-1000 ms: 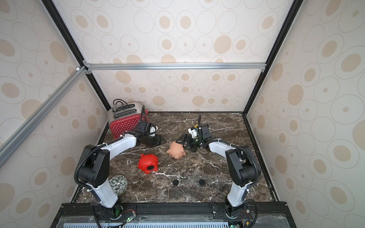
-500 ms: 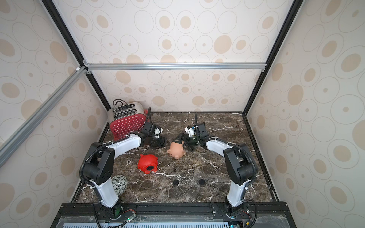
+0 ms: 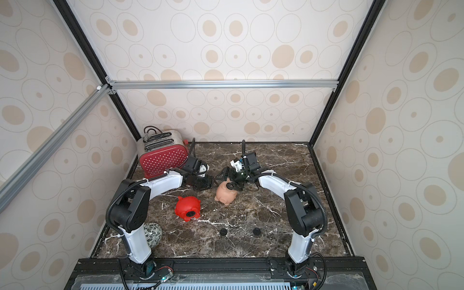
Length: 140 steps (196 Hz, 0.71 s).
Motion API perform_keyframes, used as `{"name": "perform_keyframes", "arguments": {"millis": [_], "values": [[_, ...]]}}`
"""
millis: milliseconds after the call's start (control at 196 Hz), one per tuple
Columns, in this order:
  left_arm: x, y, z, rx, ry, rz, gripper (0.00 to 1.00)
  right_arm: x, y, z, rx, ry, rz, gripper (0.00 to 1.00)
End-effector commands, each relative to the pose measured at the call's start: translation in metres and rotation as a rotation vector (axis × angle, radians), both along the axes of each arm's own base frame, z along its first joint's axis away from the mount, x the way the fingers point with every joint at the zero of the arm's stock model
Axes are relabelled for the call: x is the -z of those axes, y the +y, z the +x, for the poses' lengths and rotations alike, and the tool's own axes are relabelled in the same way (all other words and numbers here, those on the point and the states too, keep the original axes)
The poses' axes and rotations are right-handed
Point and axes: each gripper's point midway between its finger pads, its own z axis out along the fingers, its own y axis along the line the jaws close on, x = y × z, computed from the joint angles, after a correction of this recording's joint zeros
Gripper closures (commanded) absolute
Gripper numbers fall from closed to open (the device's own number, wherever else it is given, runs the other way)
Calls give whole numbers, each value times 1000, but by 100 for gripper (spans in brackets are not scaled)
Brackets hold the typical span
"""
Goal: Close piggy banks
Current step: Turn over the piggy bank at the center of the board.
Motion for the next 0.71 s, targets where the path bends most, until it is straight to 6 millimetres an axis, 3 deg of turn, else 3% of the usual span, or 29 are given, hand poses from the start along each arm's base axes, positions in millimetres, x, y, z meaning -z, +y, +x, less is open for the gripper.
{"name": "perform_keyframes", "arguments": {"millis": [0, 291, 433, 709], "values": [[-3, -10, 1, 14, -3, -21, 33, -9, 5, -2, -34, -28, -33, 0], [2, -9, 0, 17, 6, -11, 31, -12, -2, 4, -57, -42, -205, 0], [-1, -7, 1, 13, -4, -1, 31, -26, -7, 9, -59, -108, -230, 0], [-28, 17, 13, -54, -70, 16, 29, -26, -22, 31, -60, -174, -376, 0]]}}
